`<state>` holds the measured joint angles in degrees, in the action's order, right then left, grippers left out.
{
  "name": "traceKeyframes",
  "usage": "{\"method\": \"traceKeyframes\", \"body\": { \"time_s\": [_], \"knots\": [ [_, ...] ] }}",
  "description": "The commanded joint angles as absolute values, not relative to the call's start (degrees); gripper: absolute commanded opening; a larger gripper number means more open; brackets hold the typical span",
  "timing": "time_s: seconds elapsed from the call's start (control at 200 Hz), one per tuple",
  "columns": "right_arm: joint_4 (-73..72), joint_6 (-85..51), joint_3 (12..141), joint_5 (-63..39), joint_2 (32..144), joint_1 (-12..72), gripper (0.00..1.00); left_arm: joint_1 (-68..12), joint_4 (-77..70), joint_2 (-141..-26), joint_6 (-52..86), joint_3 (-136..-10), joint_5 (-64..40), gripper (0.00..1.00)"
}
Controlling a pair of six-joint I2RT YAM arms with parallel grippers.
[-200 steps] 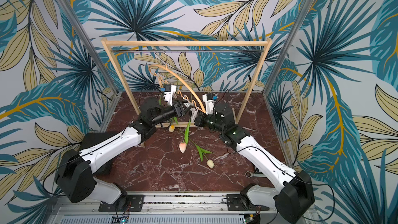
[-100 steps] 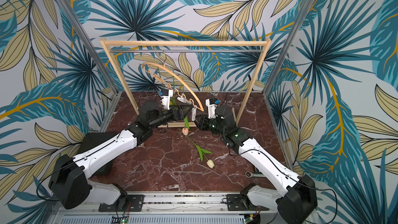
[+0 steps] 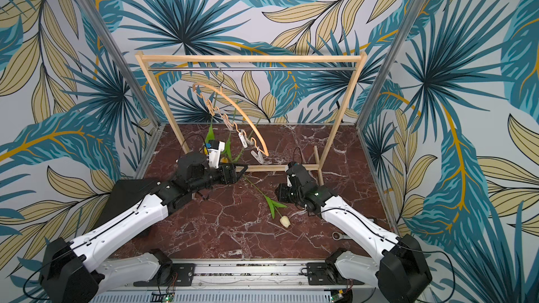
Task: Dry the flowers on a clothes hanger
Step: Clamp the flower onto the hanger, then pick up the flower at the center of the board.
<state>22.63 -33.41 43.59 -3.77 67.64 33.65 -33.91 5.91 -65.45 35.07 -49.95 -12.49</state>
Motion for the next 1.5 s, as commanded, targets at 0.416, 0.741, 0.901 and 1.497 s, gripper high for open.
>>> {"method": "traceKeyframes", "body": {
  "time_s": [0.416,0.741,0.901,1.497],
  "knots": [
    [13.1,-33.0,45.3,1.8,84.7,42.6,0.41,-32.6,27.4,-51.0,36.8,-47.6,6.5,0.86],
    [3.6,-28.9,47.2,6.7,90.8,42.8,0.41,-30.9,31.6,-47.2,41.9,-45.4,9.7,0.86],
    [4.1,-27.1,50.5,6.3,96.2,42.8,0.41,-30.3,31.9,-46.4,41.7,-45.3,11.2,0.86],
    [7.6,-23.8,57.8,5.4,104.5,41.5,0.35,-28.9,30.0,-47.7,43.2,-45.4,9.3,0.84]
  ]
}}
